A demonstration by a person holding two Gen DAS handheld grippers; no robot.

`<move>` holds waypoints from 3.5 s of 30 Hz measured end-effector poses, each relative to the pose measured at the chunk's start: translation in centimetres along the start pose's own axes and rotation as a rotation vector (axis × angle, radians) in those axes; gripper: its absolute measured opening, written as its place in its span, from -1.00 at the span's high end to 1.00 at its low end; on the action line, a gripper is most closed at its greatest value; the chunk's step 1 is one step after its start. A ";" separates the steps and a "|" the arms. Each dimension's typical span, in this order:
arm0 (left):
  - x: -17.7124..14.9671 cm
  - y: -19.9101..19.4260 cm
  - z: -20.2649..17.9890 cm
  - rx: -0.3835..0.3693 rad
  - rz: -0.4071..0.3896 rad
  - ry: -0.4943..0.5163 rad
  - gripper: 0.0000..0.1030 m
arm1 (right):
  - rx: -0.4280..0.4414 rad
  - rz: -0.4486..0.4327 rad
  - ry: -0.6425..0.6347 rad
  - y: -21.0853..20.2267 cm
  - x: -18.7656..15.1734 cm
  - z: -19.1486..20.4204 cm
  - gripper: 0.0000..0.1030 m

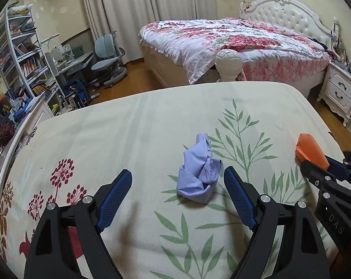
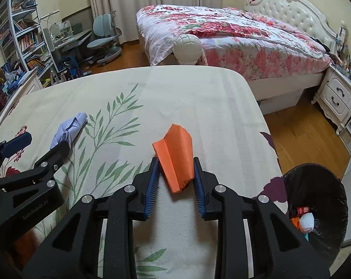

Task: Collect trash
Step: 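Close the right tool on the orange paper piece and lift it, then grasp the lavender cloth with the left tool while the right tool holds the paper, then carry both tools over the black bin and open them to drop the items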

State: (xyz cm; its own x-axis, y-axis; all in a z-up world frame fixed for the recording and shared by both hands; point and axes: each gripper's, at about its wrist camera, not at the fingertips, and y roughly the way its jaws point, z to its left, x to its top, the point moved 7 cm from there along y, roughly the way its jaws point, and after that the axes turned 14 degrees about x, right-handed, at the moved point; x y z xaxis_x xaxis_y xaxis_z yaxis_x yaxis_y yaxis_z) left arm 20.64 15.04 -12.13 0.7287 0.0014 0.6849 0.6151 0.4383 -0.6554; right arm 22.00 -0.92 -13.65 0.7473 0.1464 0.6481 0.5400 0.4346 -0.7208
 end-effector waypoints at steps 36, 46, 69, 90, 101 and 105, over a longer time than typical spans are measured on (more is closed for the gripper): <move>-4.5 -4.0 0.0 -0.097 0.029 0.019 0.26 | -0.005 0.001 -0.005 -3.3 -4.5 1.3 0.47; -6.7 -6.2 0.1 -0.110 0.022 0.012 0.26 | -0.001 -0.001 -0.002 -5.8 -7.8 2.1 0.47; -9.6 -12.4 -3.2 -0.196 -0.050 0.037 0.26 | -0.039 -0.112 0.063 -14.6 -12.3 -0.1 0.47; -5.3 -19.2 -12.2 -0.358 -0.225 0.093 0.26 | -0.280 -0.273 0.168 -22.1 -12.0 -10.1 0.47; -3.8 -19.7 -17.1 -0.383 -0.277 0.130 0.26 | -0.322 -0.311 0.207 -22.1 -11.3 -13.9 0.47; -3.5 -19.1 -18.4 -0.381 -0.264 0.140 0.26 | -0.330 -0.318 0.218 -21.7 -10.9 -15.0 0.47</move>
State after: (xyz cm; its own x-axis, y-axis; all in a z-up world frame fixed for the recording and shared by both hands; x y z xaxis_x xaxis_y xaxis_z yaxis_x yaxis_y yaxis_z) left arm 11.92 -9.88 -7.91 0.5500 -0.1984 0.8113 0.8321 0.0470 -0.5526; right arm 7.94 -25.27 -8.79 0.5702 -0.1517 0.8074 0.8214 0.1188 -0.5578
